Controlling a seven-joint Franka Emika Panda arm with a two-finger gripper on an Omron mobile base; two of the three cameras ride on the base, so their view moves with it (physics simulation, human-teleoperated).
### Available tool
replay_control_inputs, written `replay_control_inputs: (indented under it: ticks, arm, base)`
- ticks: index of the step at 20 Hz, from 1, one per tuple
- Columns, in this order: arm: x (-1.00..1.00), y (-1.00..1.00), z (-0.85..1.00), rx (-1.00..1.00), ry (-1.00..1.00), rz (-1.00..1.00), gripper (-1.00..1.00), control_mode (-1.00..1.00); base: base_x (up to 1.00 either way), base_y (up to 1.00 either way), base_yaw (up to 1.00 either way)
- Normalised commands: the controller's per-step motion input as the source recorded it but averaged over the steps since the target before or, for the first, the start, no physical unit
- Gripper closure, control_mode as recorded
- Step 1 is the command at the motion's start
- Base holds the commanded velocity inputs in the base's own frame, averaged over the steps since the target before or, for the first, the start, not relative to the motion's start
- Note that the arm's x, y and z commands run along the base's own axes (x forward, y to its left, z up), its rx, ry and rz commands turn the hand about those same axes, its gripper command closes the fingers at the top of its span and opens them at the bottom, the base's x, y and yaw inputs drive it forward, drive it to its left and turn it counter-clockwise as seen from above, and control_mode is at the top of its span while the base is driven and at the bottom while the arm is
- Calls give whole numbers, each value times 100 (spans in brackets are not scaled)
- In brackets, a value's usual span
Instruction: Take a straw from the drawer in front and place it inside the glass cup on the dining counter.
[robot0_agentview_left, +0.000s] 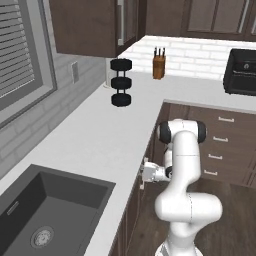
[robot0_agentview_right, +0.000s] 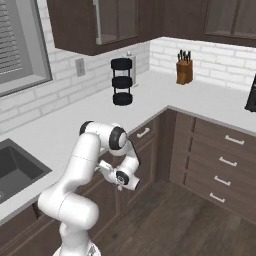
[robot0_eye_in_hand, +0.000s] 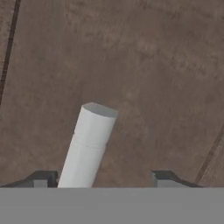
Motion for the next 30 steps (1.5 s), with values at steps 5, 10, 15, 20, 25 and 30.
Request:
replay_control_inputs:
  ticks: [5, 10, 15, 20, 25, 30]
  arm:
    - [0, 15, 0, 0, -1, 0, 100, -100]
    - [-10, -10, 0, 0, -3, 0, 100, -100]
    - [-25, -49, 0, 0, -7, 0, 100, -100]
    - [-40, -90, 0, 0, -3, 0, 100, -100]
    - [-56, -100, 0, 0, 0, 0, 100, -100]
    - [-68, -100, 0, 0, 0, 0, 100, -100]
  base:
    - [0, 0, 0]
    - [0, 0, 0]
    - [0, 0, 0]
    - [0, 0, 0]
    - [0, 0, 0]
    - [0, 0, 0]
